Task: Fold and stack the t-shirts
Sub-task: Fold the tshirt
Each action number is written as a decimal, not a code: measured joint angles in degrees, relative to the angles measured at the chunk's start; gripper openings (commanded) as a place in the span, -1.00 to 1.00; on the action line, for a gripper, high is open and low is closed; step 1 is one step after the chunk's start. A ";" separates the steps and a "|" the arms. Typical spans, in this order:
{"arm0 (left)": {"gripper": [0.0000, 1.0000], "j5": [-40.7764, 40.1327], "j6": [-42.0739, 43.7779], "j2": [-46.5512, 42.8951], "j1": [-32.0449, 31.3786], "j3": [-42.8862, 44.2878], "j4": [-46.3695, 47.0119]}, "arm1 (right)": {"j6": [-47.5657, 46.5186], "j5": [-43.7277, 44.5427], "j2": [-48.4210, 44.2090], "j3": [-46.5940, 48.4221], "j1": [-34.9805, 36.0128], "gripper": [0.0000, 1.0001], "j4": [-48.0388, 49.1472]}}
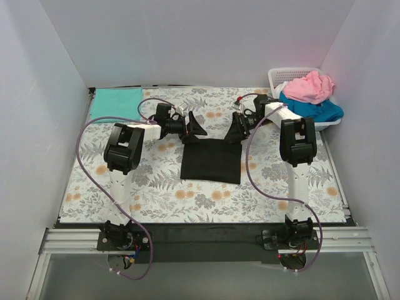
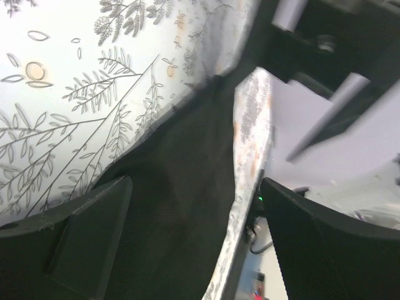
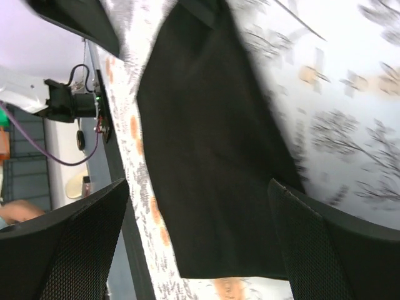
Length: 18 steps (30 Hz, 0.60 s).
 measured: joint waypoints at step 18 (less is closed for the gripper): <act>0.82 0.52 -0.37 -5.05 8.48 -6.86 0.81 | -1.44 5.03 7.26 12.31 -4.22 0.97 -2.78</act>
